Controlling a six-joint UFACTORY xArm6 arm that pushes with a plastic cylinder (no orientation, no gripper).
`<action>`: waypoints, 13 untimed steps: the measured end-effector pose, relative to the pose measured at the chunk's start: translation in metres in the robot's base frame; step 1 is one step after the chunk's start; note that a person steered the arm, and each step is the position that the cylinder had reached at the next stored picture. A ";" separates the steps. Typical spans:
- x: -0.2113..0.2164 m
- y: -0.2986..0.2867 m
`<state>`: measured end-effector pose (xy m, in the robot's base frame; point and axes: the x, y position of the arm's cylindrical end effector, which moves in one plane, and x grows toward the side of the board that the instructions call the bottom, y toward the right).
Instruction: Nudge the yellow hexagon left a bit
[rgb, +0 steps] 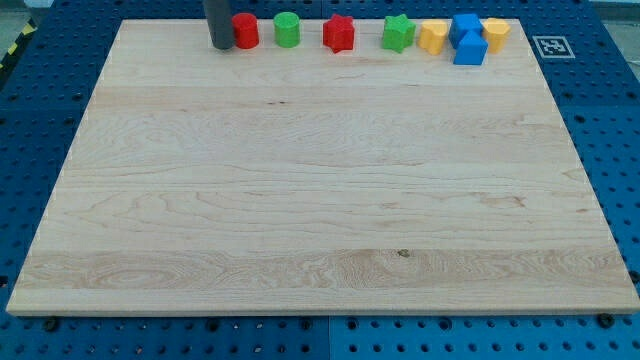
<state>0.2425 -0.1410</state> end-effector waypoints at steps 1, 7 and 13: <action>0.003 0.000; 0.125 0.316; -0.019 0.441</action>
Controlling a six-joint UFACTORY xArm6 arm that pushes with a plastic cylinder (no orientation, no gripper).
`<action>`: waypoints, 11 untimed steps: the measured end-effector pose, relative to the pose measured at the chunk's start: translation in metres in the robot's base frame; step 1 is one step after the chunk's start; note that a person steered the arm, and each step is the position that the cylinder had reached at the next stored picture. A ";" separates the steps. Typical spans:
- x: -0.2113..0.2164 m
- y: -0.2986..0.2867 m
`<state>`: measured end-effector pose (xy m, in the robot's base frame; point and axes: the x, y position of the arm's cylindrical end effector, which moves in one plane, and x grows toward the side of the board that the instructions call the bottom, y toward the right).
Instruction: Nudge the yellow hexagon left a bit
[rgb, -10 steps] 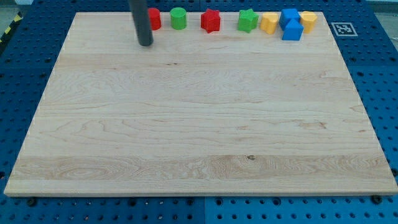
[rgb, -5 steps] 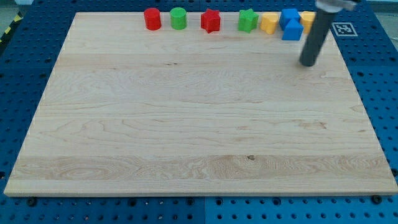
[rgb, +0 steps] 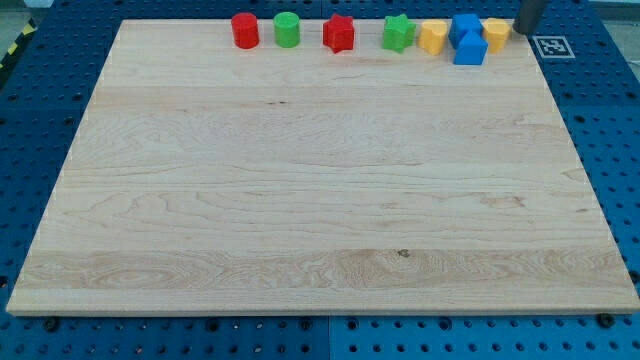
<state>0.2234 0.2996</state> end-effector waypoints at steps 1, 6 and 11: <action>0.011 0.004; 0.012 -0.017; 0.012 -0.041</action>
<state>0.2349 0.2585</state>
